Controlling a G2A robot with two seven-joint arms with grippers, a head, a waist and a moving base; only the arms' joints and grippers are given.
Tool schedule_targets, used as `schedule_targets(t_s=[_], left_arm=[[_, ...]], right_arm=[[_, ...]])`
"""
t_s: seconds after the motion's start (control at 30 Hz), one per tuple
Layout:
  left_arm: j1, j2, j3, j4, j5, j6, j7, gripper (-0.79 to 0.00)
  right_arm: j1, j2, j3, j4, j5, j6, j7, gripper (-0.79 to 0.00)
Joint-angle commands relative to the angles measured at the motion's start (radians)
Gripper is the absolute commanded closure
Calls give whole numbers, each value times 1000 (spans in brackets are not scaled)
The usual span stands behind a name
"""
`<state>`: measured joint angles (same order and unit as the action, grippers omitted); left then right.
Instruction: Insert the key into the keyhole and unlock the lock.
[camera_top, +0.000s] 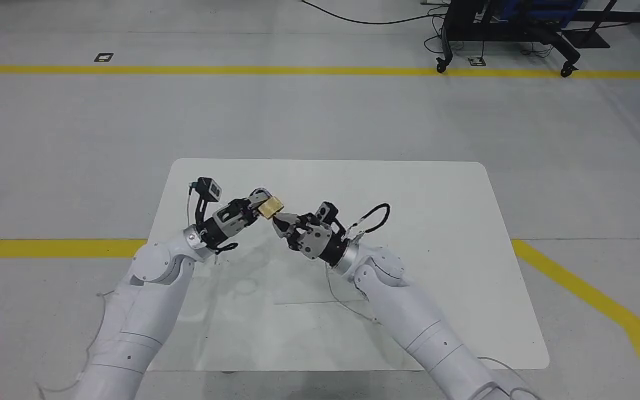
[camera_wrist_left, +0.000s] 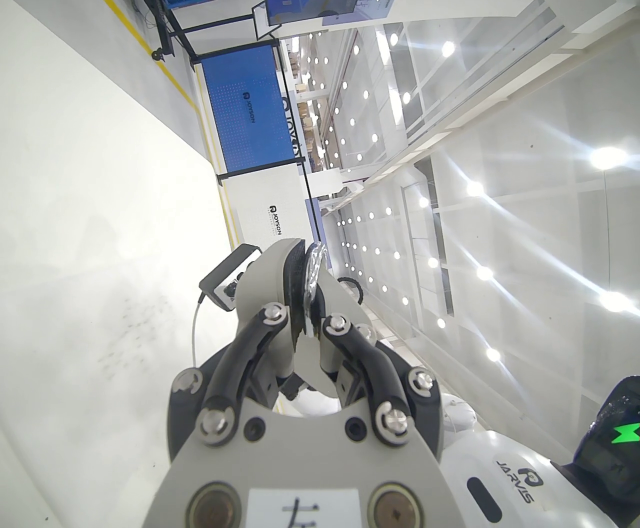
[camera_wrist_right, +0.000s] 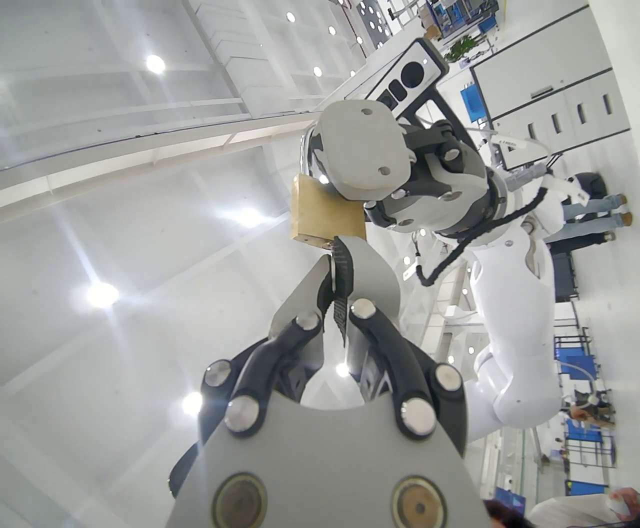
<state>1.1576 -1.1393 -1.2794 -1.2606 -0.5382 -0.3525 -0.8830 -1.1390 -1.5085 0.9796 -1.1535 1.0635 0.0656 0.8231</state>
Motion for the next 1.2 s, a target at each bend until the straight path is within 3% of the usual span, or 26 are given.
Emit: schedule_targets(t_s=[0.0,0.23,0.4,0.47,0.5,0.67,0.83,1.03,1.17], left_arm=[[4,0,-4,-4,8,-24,3,0],[19,1,-13,-18,24,-73,14,0],[23,1,-15,-21,31,-88,19,0],[24,0,-16,-21,32,-88,26,0],[25,0,-17,-21,29,-84,32,0],[23,-1,-18,-22,28,-73,43,0],[16,-2,-12,-26,49,-57,56,0],[4,-5,39,-58,184,17,80,0],[-26,-10,119,-87,354,142,96,0]], right_arm=[[1,-3,12,17,99,59,36,0],[25,-11,33,85,268,212,114,0],[38,-11,28,102,242,217,125,0],[42,-10,24,105,222,221,122,-603],[43,-10,22,105,211,222,122,-785],[41,2,28,79,95,166,111,-785],[-24,48,97,-44,-165,81,33,-785],[-285,127,342,-433,-479,-10,-134,-785],[-478,150,485,-665,-523,-72,-205,-785]])
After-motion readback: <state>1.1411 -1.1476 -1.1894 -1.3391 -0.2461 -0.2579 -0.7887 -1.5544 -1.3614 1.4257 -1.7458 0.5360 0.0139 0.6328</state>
